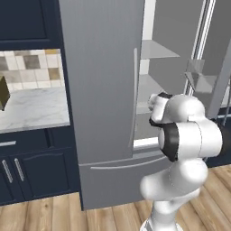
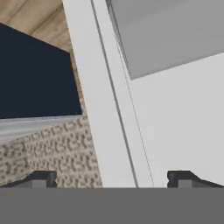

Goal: Place one of the steaks on the plate and the other in the bowl. Then place the bowl in the fridge.

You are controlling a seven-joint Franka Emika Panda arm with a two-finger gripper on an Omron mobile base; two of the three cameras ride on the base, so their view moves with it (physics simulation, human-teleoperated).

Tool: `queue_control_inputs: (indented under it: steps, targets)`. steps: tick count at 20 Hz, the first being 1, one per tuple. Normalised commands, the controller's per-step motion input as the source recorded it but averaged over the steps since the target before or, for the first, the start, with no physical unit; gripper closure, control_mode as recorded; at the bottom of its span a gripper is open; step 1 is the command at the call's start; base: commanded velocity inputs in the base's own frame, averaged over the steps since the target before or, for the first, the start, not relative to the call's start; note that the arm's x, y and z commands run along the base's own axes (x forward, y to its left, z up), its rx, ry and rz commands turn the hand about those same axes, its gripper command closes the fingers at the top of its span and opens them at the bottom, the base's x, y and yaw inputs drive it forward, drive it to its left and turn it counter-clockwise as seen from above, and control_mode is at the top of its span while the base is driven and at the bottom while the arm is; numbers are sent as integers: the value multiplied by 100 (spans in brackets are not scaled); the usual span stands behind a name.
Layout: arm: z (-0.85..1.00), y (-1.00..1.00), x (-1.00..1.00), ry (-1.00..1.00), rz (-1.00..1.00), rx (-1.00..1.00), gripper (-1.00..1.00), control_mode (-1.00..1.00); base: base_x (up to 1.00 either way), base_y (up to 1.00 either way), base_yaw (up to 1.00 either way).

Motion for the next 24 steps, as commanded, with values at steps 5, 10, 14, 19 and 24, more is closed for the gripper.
queue_control_inputs:
  steps: [5, 10, 14, 19, 24]
  targets:
    - [0, -100, -90, 8, -9, -23, -100, -100, 0, 0, 0]
    - [34, -95, -64, 5, -2, -10, -100, -100, 0, 0, 0]
    - [24, 79, -57, 0, -1, -2, -100, -100, 0, 0, 0]
    - [31, 100, -24, -36, -5, 14, -100, -100, 0, 0, 0]
    - [-9, 87, -13, -56, -14, 73, -100, -100, 0, 0, 0]
